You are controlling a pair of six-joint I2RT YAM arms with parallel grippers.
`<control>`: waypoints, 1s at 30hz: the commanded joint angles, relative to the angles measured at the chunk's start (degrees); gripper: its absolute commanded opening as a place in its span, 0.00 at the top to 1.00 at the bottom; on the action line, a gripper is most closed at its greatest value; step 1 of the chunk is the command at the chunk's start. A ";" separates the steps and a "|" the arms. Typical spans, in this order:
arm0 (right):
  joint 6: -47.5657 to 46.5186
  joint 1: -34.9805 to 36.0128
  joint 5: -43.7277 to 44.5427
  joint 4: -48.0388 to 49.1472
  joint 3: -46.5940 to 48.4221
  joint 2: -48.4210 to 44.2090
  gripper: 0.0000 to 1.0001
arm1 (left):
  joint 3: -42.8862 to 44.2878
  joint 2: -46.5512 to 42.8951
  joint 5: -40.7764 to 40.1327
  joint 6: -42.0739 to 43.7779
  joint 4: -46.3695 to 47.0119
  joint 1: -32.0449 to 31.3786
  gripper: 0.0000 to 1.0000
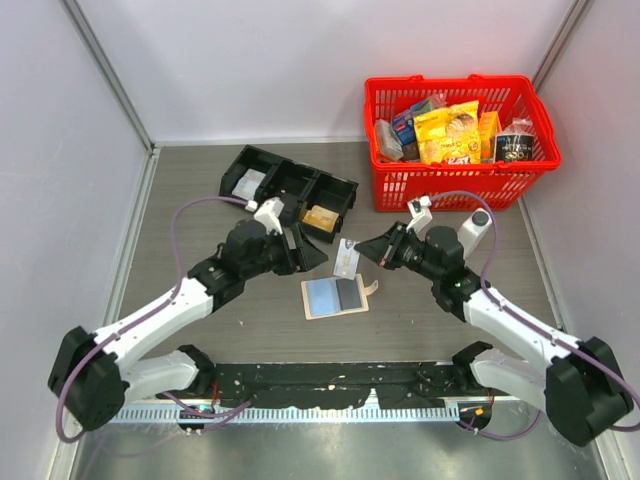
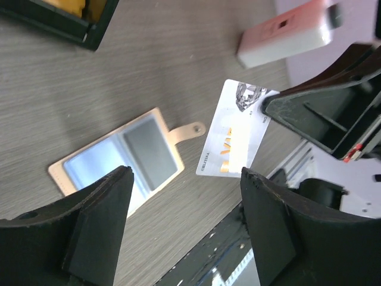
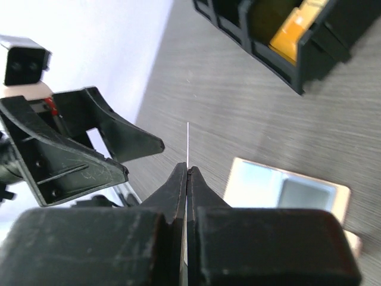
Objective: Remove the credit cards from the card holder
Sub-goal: Remove the credit card from the card holder.
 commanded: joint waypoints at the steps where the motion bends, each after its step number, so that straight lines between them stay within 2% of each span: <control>1: 9.02 3.75 10.99 14.93 -2.69 -6.27 0.99 | -3.87 -7.34 -2.63 -3.64 11.33 0.88 0.21; 4: 9.55 7.88 15.84 18.71 -3.57 -8.39 0.99 | -6.77 -11.30 -4.04 -5.66 16.60 0.97 0.16; 9: 10.43 13.16 24.54 27.07 -5.15 -9.45 0.99 | -11.16 -14.47 -3.52 -10.49 26.80 0.97 0.16; 14: 11.31 15.80 27.89 31.39 -5.68 -8.39 0.99 | -14.95 -15.44 -1.94 -13.92 37.69 0.97 0.23; 18: 11.75 16.68 28.42 34.02 -5.68 -7.25 0.99 | -16.62 -15.18 -0.62 -15.42 43.50 1.06 0.36; 30: 13.24 17.74 27.98 39.47 -5.86 -4.09 0.99 | -16.44 -11.57 2.02 -17.97 48.78 0.88 0.52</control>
